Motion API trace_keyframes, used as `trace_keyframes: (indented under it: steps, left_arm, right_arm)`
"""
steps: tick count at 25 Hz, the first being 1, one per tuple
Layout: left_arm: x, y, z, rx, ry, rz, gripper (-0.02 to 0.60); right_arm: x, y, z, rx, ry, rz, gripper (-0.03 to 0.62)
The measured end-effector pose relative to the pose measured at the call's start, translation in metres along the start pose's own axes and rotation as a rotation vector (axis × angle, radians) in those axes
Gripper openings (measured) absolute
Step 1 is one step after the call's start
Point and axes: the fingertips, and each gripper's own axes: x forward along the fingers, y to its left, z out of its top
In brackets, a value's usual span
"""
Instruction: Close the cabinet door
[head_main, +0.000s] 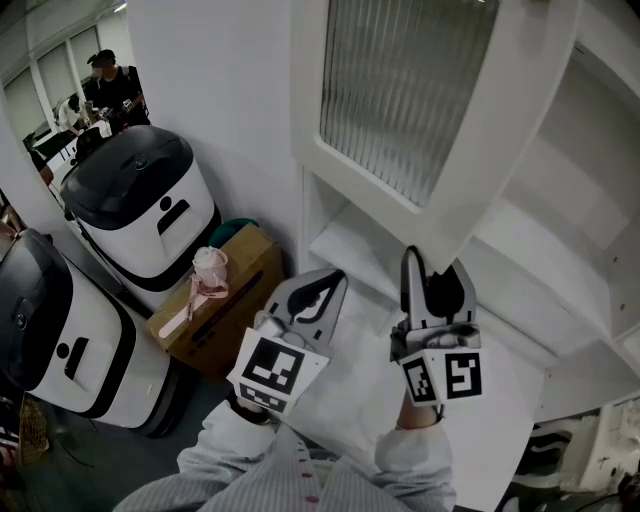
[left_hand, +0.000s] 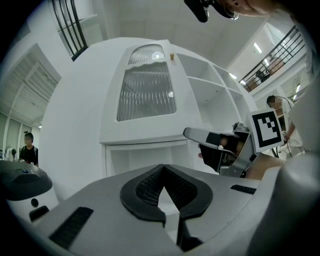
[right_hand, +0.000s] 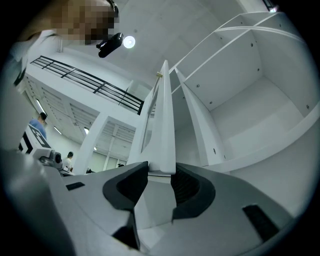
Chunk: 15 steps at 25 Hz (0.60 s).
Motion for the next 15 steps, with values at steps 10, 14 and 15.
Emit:
trace_keyframes:
  steps: [10, 14, 15]
  left_arm:
    - [0.011, -0.009, -0.002, 0.005, 0.004, -0.012, 0.011]
    - [0.015, -0.015, -0.002, 0.008, 0.003, -0.022, 0.009]
    - [0.016, -0.016, -0.002, 0.009, 0.006, -0.025, 0.009]
  right_arm:
    - [-0.010, -0.017, -0.006, -0.004, 0.013, -0.023, 0.123]
    - [-0.014, -0.023, -0.008, 0.000, 0.022, -0.038, 0.122]
    - [-0.015, -0.025, -0.009, 0.001, 0.024, -0.042, 0.122]
